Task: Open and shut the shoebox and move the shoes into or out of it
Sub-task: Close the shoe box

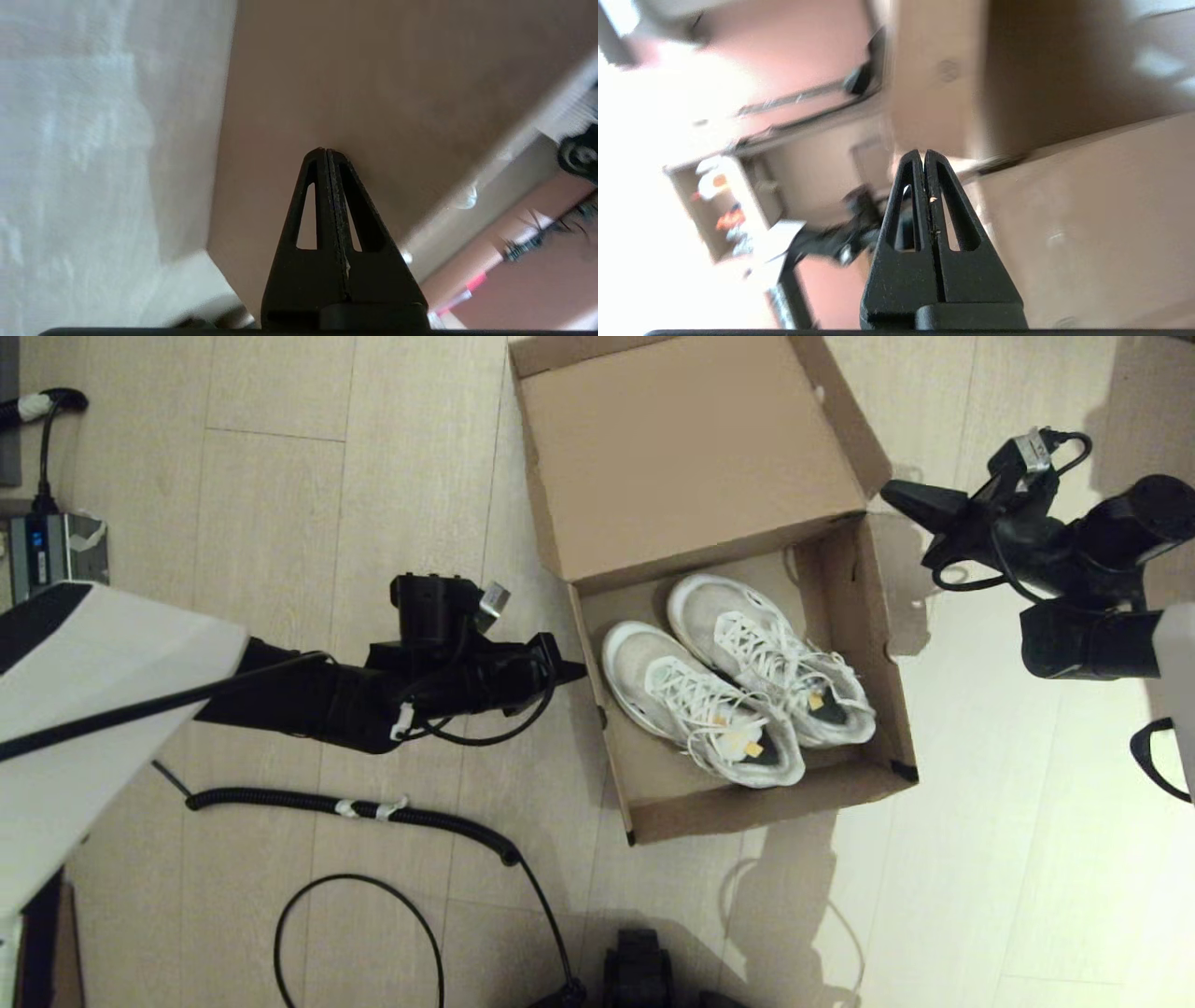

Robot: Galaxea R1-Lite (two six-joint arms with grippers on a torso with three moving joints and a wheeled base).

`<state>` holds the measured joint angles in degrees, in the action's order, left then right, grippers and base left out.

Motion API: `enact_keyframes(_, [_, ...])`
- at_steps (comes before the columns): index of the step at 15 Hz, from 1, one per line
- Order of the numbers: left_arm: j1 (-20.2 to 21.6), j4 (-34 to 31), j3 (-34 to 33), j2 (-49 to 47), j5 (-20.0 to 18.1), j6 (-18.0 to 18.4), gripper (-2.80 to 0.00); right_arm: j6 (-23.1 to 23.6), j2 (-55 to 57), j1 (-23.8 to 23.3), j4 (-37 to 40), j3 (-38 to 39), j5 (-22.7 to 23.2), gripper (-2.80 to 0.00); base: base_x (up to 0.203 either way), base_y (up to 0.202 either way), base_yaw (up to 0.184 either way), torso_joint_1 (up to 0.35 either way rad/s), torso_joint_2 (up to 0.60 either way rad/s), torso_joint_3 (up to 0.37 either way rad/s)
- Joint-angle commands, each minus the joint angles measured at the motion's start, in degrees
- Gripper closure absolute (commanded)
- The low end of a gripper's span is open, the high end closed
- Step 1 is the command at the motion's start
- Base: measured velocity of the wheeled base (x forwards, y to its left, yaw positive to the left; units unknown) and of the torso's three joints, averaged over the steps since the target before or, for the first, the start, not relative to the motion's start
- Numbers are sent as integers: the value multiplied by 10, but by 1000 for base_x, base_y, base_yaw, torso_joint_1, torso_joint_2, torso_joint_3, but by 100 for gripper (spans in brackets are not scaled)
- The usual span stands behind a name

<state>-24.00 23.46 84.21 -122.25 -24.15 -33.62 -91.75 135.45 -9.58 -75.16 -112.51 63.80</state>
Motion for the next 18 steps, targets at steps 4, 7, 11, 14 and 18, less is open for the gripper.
enact_keyframes(4, [6, 12, 9, 3, 33, -2, 0, -30, 5, -19, -37, 23, 18, 0, 0, 0, 0, 0, 0, 0])
enact_keyframes(7, [17, 17, 6, 14, 53, -2, 0, -15, 4, -60, -70, 64, 41, 0, 0, 0, 0, 0, 0, 0])
enact_keyframes(11, [23, 17, -3, 33, 53, -1, 0, 39, 2, -91, -75, 108, 51, 0, 0, 0, 0, 0, 0, 0])
enact_keyframes(14, [20, 17, 11, 34, 54, -1, 0, 144, -4, -74, -75, 156, 48, 0, 0, 0, 0, 0, 0, 0])
enact_keyframes(18, [14, 18, 42, 39, 132, -1, 0, 187, -32, -69, -50, 157, -43, 0, 0, 0, 0, 0, 0, 0])
